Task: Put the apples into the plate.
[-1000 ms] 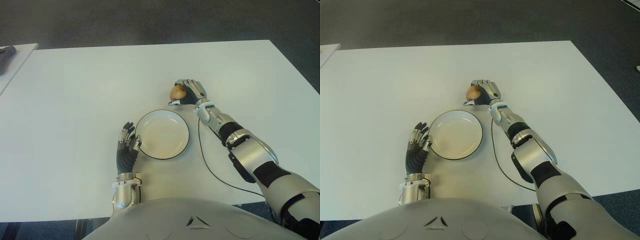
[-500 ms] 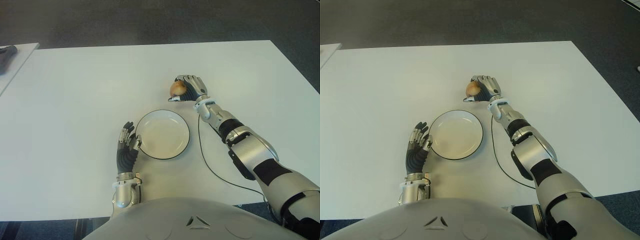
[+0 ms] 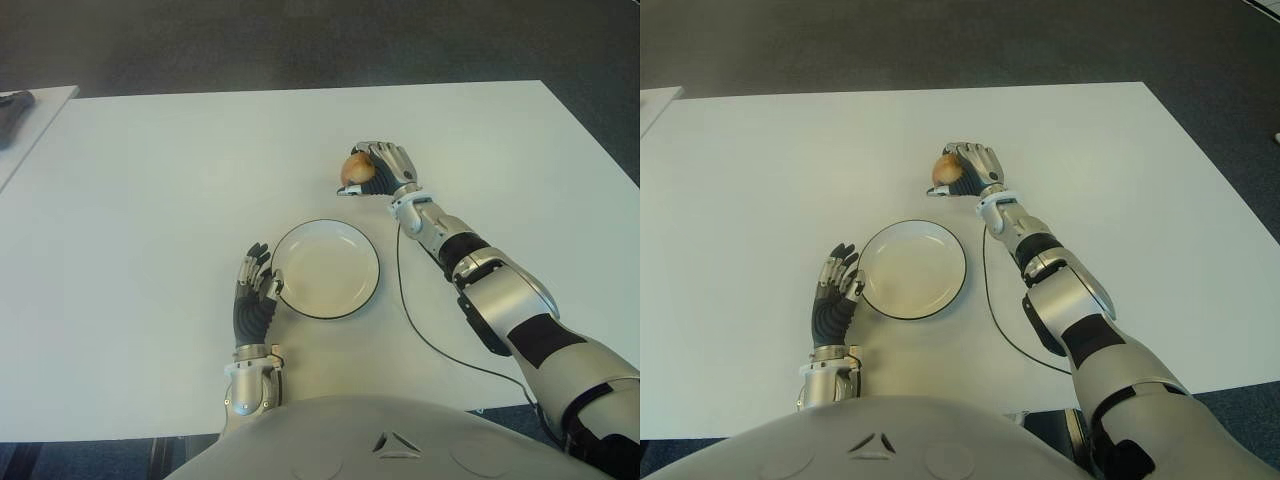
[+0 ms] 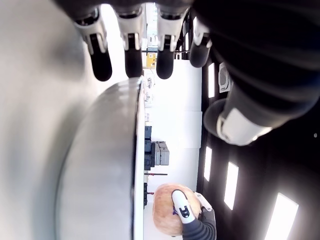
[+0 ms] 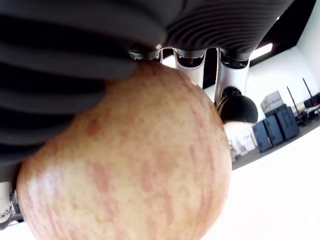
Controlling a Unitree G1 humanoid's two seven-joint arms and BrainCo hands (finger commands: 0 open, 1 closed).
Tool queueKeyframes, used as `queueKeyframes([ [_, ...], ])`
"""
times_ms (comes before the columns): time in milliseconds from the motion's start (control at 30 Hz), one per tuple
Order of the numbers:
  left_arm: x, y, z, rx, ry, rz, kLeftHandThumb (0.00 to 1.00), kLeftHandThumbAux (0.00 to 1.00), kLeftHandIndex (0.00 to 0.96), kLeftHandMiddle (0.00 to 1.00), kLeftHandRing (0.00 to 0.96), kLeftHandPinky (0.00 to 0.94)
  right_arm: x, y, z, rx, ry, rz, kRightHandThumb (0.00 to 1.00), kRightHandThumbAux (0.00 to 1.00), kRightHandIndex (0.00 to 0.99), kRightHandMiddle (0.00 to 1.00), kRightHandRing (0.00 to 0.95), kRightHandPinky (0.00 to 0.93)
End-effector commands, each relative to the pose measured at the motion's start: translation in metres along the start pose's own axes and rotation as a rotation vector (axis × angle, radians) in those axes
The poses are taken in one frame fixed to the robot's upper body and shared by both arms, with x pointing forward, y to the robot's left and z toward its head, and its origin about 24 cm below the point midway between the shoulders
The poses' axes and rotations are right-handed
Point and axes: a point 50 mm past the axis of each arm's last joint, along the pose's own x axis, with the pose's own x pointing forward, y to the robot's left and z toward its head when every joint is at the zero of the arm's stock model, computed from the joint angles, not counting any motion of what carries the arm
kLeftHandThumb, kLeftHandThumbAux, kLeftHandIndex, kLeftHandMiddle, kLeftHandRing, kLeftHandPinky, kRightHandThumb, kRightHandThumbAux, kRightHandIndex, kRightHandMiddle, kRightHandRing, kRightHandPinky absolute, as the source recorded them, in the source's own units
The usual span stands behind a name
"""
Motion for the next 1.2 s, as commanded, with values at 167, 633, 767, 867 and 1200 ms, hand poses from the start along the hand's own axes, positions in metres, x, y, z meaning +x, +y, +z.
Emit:
queueKeyframes([
  [167, -0.017, -0.006, -0.043, -0.011, 0.281, 0.031, 0.286, 0.626, 0.106, 0.126, 0.127, 0.164, 0.003, -0.011, 0.007, 0.053, -0.071, -0.053, 0.710, 0.716, 0.438, 0.916, 0.871, 0.861],
  [633, -0.017, -0.006, -0.043, -0.002, 0.281, 0.033, 0.276, 0.633, 0.109, 0.125, 0.129, 0.178, -0.020, -0.007, 0.010, 0.101, -0.219, -0.026, 0.711, 0.716, 0.438, 0.934, 0.886, 0.879],
  [767, -0.016, -0.006, -0.043, -0.004, 0.283, 0.032, 0.280, 0.628, 0.118, 0.137, 0.141, 0.193, -0.028, -0.008, 0.013, 0.117, -0.251, -0.022, 0.711, 0.716, 0.438, 0.935, 0.888, 0.879],
  [867, -0.016, -0.006, -0.044, -0.008, 0.285, 0.031, 0.284, 0.625, 0.122, 0.141, 0.145, 0.195, -0.040, -0.008, 0.020, 0.141, -0.294, -0.012, 0.711, 0.716, 0.438, 0.938, 0.891, 0.879],
  [1200, -0.015, -0.007, -0.044, -0.008, 0.282, 0.027, 0.279, 0.616, 0.110, 0.116, 0.122, 0.167, -0.056, -0.013, 0.035, 0.161, -0.395, 0.031, 0.710, 0.717, 0.437, 0.940, 0.892, 0.878],
])
